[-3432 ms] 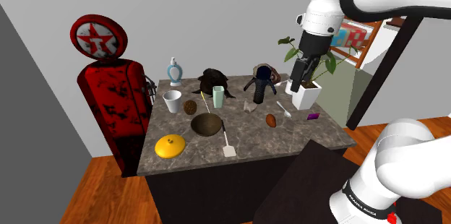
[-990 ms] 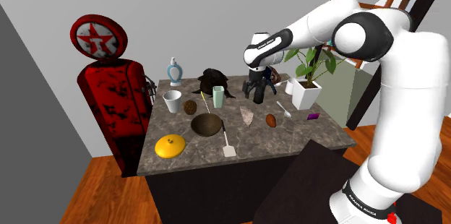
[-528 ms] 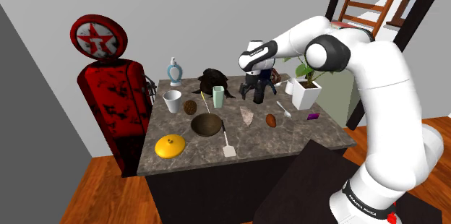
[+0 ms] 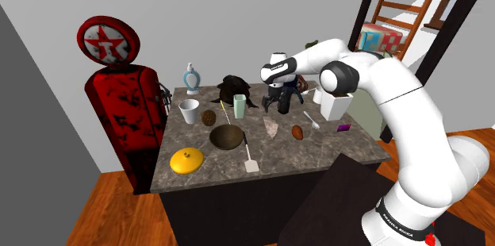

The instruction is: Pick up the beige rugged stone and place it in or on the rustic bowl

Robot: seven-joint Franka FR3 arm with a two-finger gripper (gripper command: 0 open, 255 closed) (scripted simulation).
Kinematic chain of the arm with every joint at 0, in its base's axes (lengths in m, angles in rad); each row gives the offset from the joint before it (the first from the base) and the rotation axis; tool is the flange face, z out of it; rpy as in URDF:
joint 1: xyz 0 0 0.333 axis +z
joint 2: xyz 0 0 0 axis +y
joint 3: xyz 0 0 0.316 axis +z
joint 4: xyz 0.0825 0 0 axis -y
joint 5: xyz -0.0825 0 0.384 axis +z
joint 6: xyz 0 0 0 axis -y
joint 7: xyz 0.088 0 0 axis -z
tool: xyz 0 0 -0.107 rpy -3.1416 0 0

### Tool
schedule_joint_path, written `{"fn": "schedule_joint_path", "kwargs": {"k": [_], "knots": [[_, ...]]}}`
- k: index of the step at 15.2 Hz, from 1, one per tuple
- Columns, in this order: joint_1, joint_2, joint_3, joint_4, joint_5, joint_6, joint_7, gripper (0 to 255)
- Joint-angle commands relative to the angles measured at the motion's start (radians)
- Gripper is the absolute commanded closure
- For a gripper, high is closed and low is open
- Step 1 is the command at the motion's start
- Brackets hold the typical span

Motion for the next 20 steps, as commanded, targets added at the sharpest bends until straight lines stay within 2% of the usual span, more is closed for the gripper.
{"fn": "schedule_joint_path", "kwargs": {"k": [1, 12, 13, 20], "knots": [[0.000, 0.021, 0.002, 0.007, 0.002, 0.013, 0.001, 0], [-0.001, 0.050, 0.005, 0.007, 0.005, 0.041, 0.000, 0], [-0.001, 0.050, 0.005, 0.007, 0.005, 0.041, 0.000, 255], [0.005, 0.036, 0.005, -0.023, 0.005, 0.058, 0.002, 255]]}}
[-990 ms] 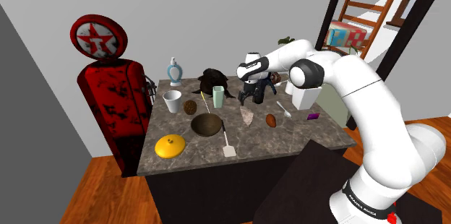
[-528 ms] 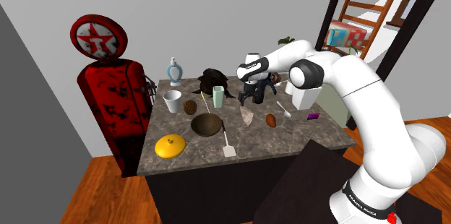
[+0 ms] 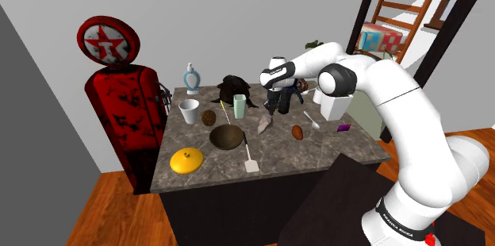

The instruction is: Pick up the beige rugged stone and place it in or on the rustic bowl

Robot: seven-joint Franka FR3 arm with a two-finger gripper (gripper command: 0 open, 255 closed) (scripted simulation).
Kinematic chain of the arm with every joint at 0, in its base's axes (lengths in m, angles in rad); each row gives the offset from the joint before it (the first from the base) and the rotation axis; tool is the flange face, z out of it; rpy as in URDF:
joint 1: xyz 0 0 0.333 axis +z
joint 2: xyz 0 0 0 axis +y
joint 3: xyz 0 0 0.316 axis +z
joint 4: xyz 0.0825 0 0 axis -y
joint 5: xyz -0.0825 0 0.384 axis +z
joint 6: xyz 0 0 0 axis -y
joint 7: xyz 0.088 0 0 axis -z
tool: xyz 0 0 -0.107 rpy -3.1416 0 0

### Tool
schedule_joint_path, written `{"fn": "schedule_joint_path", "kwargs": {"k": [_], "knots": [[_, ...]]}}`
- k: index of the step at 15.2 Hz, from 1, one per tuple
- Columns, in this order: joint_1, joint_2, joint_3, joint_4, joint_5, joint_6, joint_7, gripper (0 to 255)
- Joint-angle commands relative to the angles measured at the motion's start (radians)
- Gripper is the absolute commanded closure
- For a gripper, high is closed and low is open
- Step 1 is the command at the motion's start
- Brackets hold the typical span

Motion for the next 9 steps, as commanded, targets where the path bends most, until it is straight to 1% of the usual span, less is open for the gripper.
{"fn": "schedule_joint_path", "kwargs": {"k": [1, 2, 3, 7, 8, 9], "knots": [[0.000, 0.007, 0.000, -0.014, -0.001, -0.004, 0.000, 255], [0.000, 0.000, 0.000, 0.001, 0.000, -0.003, 0.000, 255], [0.000, 0.000, 0.000, 0.001, 0.000, -0.003, 0.000, 0], [0.005, -0.159, 0.020, -0.302, 0.261, 0.167, 0.396, 0], [0.010, -0.182, 0.025, -0.347, 0.313, 0.202, 0.462, 0], [0.011, -0.172, 0.026, -0.343, 0.316, 0.209, 0.461, 0]]}}
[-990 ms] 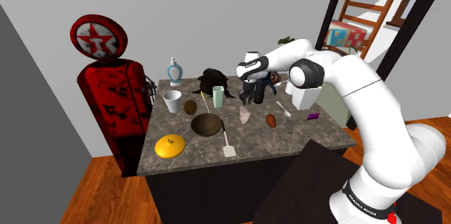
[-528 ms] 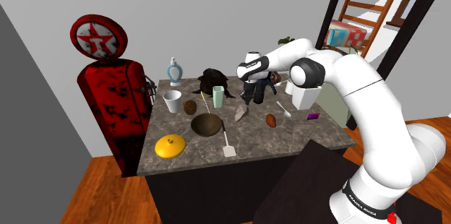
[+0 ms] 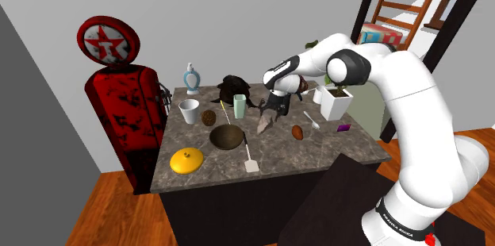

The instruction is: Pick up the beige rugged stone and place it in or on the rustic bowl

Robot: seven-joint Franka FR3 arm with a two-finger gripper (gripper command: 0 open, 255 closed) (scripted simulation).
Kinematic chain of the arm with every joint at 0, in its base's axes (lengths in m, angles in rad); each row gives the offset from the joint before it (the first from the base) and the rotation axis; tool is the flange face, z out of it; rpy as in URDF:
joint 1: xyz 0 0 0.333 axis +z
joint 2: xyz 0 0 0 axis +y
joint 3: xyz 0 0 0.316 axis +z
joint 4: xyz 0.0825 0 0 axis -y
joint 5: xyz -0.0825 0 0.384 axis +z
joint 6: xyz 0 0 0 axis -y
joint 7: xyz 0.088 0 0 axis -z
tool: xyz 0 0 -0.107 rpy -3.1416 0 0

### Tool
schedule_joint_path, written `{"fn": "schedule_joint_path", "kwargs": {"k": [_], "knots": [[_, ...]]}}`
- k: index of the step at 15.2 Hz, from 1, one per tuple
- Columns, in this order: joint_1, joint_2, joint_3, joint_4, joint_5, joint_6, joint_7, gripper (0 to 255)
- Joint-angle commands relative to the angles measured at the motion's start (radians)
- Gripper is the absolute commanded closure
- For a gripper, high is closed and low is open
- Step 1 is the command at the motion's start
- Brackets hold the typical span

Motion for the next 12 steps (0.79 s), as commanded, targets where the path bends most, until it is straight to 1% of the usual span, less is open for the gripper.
{"fn": "schedule_joint_path", "kwargs": {"k": [1, 7, 12], "knots": [[0.002, 0.003, 0.005, -0.022, 0.037, 0.032, 0.047, 0], [0.006, 0.063, 0.018, 0.004, 0.048, 0.068, 0.043, 0], [0.006, 0.063, 0.018, 0.005, 0.048, 0.068, 0.043, 0]]}}
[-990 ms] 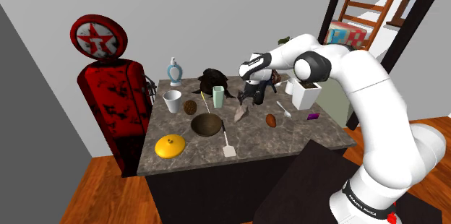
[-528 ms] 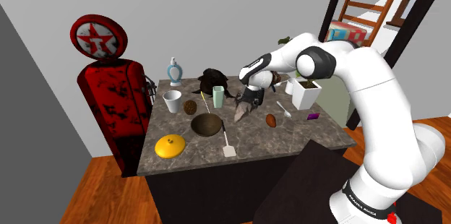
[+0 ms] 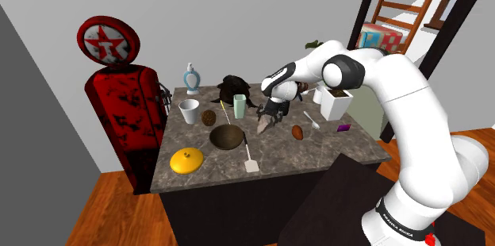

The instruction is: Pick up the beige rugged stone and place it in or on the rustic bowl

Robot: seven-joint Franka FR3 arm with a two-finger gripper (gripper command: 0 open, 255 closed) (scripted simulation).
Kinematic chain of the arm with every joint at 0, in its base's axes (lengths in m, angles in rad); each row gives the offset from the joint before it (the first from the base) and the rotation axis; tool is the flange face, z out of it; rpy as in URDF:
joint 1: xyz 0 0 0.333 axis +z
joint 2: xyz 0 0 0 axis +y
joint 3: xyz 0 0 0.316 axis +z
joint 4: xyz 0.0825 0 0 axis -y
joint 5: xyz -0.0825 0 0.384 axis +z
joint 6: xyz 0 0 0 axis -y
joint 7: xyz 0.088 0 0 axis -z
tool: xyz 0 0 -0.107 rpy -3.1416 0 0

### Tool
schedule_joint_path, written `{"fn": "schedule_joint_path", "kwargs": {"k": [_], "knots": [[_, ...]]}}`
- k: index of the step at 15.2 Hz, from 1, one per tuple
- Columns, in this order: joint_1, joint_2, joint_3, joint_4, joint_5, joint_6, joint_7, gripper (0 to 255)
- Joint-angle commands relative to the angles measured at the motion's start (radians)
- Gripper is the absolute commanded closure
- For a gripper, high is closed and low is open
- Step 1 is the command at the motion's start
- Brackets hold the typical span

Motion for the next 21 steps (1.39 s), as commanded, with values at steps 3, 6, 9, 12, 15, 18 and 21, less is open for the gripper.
{"fn": "schedule_joint_path", "kwargs": {"k": [3, 6, 9, 12, 15, 18, 21], "knots": [[0.000, 0.000, 0.000, 0.000, 0.000, 0.000, 0.000, 255], [0.000, 0.001, 0.000, 0.001, 0.000, -0.001, 0.000, 255], [-0.002, -0.001, 0.000, 0.000, 0.000, -0.002, -0.002, 255], [0.000, 0.000, 0.000, 0.000, 0.000, 0.000, 0.000, 255], [0.004, -0.033, -0.006, -0.014, -0.006, -0.018, 0.009, 255], [0.008, -0.065, -0.013, -0.026, -0.013, -0.037, 0.017, 255], [0.012, -0.095, -0.019, -0.036, -0.020, -0.058, 0.027, 255]]}}
